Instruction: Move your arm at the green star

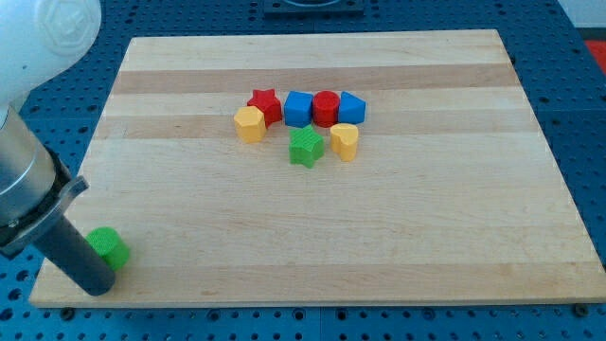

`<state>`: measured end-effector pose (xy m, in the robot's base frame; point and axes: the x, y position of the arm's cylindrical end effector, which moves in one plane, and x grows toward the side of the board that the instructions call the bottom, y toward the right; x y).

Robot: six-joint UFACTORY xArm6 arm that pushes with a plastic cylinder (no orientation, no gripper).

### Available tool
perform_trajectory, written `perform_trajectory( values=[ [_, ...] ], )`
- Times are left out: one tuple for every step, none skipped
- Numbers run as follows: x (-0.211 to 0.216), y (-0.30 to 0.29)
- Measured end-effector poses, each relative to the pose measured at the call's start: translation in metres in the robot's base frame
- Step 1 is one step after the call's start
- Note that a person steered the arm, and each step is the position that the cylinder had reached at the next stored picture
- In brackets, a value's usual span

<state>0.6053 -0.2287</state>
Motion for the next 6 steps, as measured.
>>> perform_trajectory(
  values=[
    [0.004,0.000],
    [0.012,0.009],
    [-0.006,0.049],
    [-0.035,0.109],
    [-0.082,0.168],
    [-0.116,0.222]
  ],
)
